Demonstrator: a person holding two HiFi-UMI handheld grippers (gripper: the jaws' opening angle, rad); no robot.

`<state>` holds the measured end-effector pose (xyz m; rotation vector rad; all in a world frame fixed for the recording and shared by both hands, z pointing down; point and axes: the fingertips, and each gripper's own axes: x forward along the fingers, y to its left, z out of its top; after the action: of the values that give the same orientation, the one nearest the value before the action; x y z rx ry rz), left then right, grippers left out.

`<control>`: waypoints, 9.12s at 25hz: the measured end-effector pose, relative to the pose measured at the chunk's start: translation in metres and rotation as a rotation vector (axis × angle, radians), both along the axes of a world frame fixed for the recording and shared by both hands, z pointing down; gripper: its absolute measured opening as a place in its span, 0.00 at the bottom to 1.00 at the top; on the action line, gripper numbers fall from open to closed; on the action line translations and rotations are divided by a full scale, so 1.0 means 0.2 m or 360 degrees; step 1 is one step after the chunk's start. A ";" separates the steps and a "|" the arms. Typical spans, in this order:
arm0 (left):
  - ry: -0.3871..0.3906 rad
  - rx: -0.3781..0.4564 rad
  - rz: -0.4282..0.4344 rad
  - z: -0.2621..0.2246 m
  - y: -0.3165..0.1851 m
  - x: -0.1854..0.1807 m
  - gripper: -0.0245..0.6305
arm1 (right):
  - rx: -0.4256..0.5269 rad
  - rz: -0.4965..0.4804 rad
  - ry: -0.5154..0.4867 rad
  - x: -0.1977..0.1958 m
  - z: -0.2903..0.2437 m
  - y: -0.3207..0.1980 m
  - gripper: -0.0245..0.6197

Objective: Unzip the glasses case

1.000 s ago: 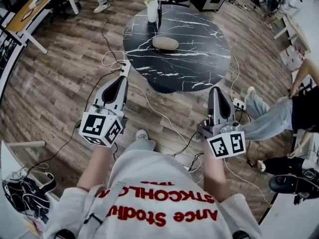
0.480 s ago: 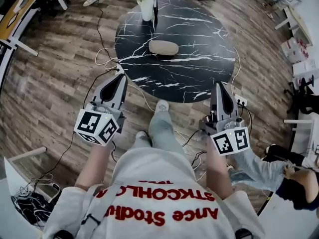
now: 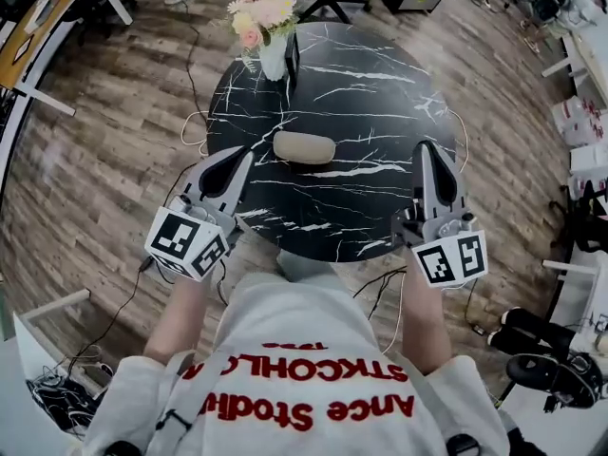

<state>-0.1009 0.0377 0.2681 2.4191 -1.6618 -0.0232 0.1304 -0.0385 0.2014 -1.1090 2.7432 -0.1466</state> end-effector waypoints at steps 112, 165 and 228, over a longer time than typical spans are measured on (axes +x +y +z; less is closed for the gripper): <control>-0.0409 -0.1230 0.1360 1.43 -0.70 0.32 0.44 | -0.1114 -0.0649 0.1220 -0.66 1.88 0.01 0.16; 0.0147 -0.1731 0.1037 1.50 -0.27 0.15 0.26 | -0.1077 -0.0762 0.1096 -0.78 1.76 0.03 0.23; -0.0256 -0.0967 0.1066 1.17 -0.58 0.29 0.05 | -0.0900 -0.0285 0.0899 -0.54 1.49 -0.05 0.09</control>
<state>-0.0431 -0.0791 0.5011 2.3653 -0.6664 0.6803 0.0229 -0.0492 0.4992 -1.1566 3.4308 -0.7873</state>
